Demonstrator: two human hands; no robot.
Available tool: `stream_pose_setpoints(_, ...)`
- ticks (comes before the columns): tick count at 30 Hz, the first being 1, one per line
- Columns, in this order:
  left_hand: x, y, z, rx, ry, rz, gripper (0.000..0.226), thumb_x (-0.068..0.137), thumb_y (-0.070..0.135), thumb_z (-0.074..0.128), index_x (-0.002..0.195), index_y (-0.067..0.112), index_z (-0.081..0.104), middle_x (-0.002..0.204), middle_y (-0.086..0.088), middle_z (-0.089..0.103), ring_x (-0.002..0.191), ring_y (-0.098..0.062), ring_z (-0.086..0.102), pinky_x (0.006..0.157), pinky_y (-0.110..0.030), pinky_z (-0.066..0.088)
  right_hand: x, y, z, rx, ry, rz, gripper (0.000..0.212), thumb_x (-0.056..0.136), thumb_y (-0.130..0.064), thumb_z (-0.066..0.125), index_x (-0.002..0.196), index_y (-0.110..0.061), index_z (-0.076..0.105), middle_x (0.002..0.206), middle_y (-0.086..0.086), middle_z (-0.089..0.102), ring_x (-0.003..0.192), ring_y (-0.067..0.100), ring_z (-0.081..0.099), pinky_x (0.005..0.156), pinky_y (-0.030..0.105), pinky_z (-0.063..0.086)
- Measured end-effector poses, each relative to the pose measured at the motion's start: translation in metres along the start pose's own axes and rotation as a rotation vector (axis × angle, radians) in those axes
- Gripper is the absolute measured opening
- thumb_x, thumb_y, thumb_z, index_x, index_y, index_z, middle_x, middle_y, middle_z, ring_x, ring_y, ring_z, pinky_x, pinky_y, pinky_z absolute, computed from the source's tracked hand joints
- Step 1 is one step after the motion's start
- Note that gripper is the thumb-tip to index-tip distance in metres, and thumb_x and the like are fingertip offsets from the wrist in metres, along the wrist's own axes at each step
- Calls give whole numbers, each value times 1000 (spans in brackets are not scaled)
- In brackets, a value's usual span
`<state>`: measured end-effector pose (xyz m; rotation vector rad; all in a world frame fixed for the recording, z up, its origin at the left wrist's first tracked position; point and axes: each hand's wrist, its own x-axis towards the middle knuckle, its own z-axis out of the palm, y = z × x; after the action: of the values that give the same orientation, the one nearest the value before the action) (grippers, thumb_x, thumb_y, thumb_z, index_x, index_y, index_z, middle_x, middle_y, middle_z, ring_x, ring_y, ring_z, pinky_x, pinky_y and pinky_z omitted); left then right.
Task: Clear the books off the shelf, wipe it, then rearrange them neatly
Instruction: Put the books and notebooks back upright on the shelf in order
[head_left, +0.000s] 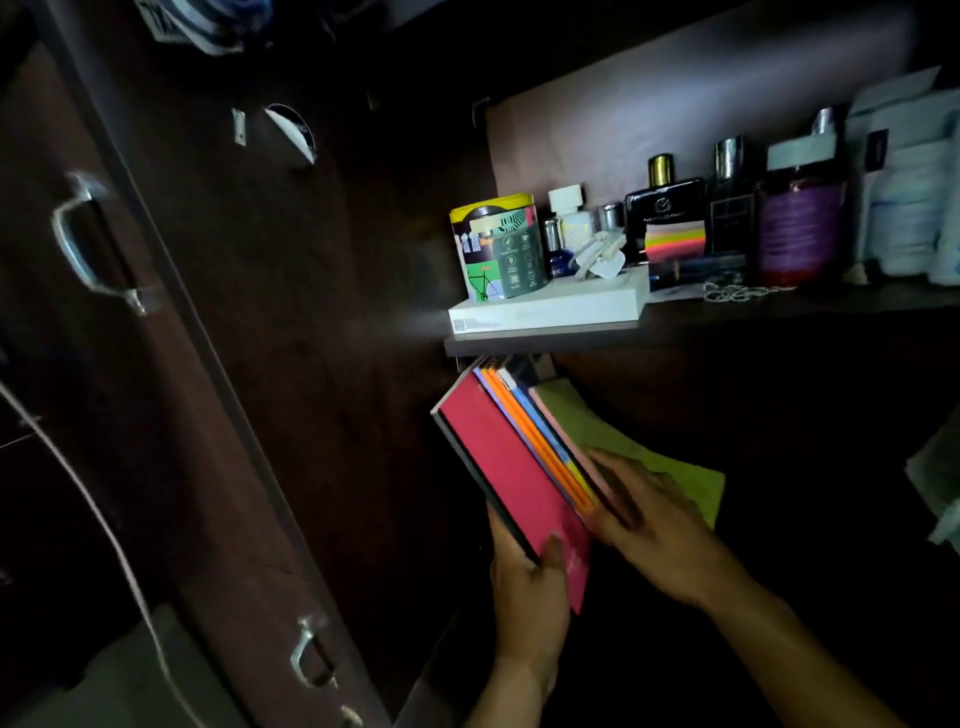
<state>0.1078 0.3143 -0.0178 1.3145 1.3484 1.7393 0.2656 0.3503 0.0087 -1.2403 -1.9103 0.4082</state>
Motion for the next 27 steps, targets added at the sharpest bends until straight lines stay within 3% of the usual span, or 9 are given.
stream_pose_setpoints(3, -2, 5, 1, -48, -19, -65, 89, 92, 0, 62, 158, 42, 20, 143, 11, 56, 112, 13, 59, 107, -28, 43, -16, 19, -20, -294, -113, 157, 82, 73, -69, 33, 151, -46, 27, 152, -11, 37, 134, 20, 40, 108, 44, 38)
stream_pose_setpoints(6, -7, 19, 0, -167, -54, -74, 88, 81, 30, 75, 151, 55, 28, 145, 12, 56, 124, -2, 59, 113, -42, 43, -17, 22, -20, -474, -96, 207, 59, 96, -46, 43, 151, -43, 21, 149, -8, 38, 129, 23, 40, 105, 43, 36)
stream_pose_setpoints(8, -3, 29, 4, -320, -65, -131, 80, 79, 43, 82, 147, 50, 39, 141, 12, 60, 127, -11, 60, 113, -48, 44, -17, 20, -15, -342, -32, 128, 53, 103, -27, 43, 151, -38, 26, 146, -5, 46, 122, 24, 46, 102, 39, 38)
stream_pose_setpoints(11, 7, 38, 21, -408, -78, -113, 76, 82, 53, 78, 148, 42, 43, 145, 6, 59, 133, -19, 57, 115, -54, 40, -17, 9, -12, 90, 97, -8, 49, 103, -9, 46, 140, -39, 38, 125, 1, 60, 106, 12, 56, 93, 14, 41)
stream_pose_setpoints(13, 8, 39, 32, -312, -155, -65, 80, 81, 61, 74, 151, 42, 40, 147, 9, 57, 137, -16, 53, 117, -51, 38, -15, 4, -10, 262, 137, -54, 42, 106, -19, 40, 139, -45, 38, 132, -11, 56, 116, -1, 54, 99, 14, 41)
stream_pose_setpoints(17, 12, 29, 44, -170, -270, 15, 74, 80, 75, 65, 144, 44, 43, 138, 21, 61, 132, -5, 55, 111, -35, 42, -4, 5, -8, 365, 228, 14, 41, 105, -26, 46, 132, -55, 36, 132, -23, 44, 125, -4, 47, 103, 25, 42)
stream_pose_setpoints(21, 34, 21, 46, -211, -94, -82, 85, 75, 87, 55, 144, 37, 49, 135, 17, 64, 126, -5, 59, 112, -39, 46, -3, 7, -4, 387, 40, 25, 42, 96, -37, 56, 135, -50, 46, 140, -25, 47, 130, -7, 45, 109, 23, 39)
stream_pose_setpoints(24, 45, 19, 44, -304, -44, -150, 106, 63, 94, 60, 149, 35, 46, 139, 9, 63, 124, -9, 62, 108, -39, 49, -4, 19, 1, 220, -128, 91, 69, 82, -57, 55, 146, -60, 31, 154, -20, 39, 145, 5, 33, 120, 36, 31)
stream_pose_setpoints(27, 49, 18, 43, -353, -115, -168, 101, 64, 82, 74, 148, 33, 48, 138, 7, 64, 125, -12, 62, 105, -39, 50, -2, 25, -3, 262, -145, 86, 68, 94, -37, 65, 151, -53, 32, 155, -18, 40, 143, 0, 35, 120, 38, 35)
